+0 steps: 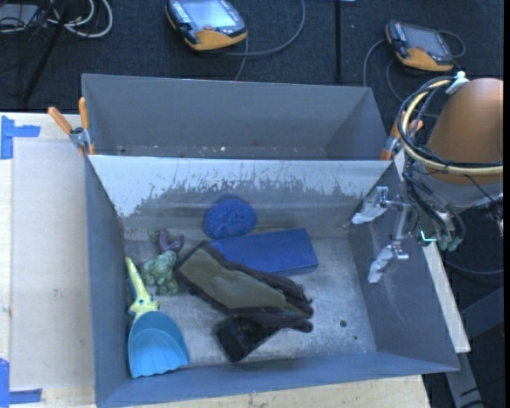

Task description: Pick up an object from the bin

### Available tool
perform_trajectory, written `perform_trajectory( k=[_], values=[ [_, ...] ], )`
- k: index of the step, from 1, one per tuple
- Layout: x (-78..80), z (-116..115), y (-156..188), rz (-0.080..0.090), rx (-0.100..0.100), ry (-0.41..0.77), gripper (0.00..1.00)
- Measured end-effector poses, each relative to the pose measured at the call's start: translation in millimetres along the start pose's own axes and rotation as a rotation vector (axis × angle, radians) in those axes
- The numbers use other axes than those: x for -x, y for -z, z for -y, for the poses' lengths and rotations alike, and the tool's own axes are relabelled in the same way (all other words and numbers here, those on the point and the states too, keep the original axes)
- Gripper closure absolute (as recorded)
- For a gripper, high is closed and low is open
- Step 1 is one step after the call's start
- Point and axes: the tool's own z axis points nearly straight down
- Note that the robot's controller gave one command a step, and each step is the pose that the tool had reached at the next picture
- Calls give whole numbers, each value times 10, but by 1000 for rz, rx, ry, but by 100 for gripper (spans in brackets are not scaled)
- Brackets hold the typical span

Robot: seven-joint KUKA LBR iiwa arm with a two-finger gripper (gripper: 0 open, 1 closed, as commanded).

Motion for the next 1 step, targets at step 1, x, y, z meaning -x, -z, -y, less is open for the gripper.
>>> perform_trajectory(
  k=[1],
  values=[
    [17,-5,43,7,-1,3,0]
  ],
)
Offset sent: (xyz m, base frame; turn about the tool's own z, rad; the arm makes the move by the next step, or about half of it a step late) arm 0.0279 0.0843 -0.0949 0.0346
